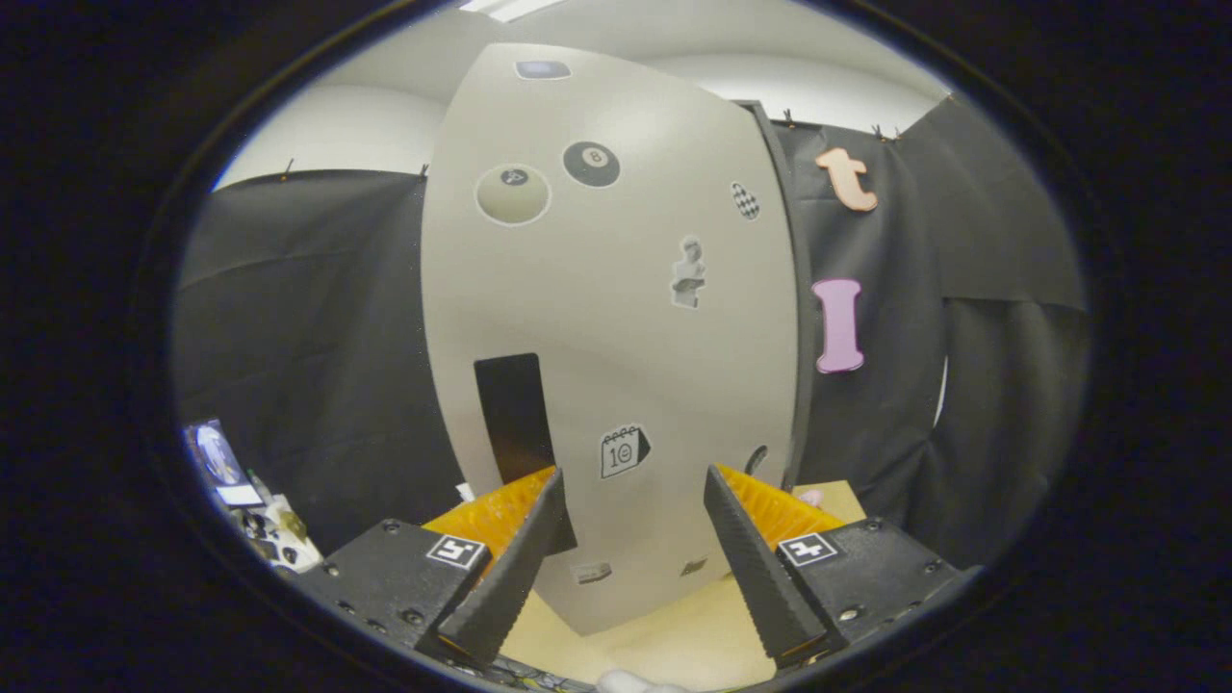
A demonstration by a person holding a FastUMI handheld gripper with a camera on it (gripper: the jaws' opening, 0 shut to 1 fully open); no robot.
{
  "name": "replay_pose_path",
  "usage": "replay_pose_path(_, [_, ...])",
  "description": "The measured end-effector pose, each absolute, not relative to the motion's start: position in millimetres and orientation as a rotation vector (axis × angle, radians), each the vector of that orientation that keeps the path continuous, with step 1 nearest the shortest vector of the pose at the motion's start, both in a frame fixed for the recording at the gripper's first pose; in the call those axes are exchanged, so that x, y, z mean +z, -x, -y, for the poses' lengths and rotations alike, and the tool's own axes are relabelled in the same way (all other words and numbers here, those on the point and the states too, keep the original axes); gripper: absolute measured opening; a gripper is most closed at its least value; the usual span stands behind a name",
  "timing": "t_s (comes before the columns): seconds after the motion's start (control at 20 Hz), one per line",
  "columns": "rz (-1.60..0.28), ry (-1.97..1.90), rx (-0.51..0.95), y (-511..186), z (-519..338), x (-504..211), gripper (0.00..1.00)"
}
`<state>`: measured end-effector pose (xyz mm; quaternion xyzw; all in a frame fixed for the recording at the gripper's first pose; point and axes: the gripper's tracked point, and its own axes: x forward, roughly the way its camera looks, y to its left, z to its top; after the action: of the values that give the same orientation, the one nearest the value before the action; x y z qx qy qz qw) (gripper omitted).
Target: Open the shoe cabinet door, grab the shoes and put them into the shoe cabinet, then close the shoe cabinet door.
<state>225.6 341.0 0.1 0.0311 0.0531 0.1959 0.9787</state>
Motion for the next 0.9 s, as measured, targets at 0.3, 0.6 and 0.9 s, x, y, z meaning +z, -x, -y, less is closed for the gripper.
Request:
replay_pose_path(0.3, [-0.105, -0.045, 0.365, -229, -351, -2, 0.96])
replay_pose_path(0.6, [-0.097, -0.034, 0.322, -222, -346, 4, 0.96])
replay_pose_path(0.9, [-0.072, -0.061, 0.215, -193, -318, 15, 0.96])
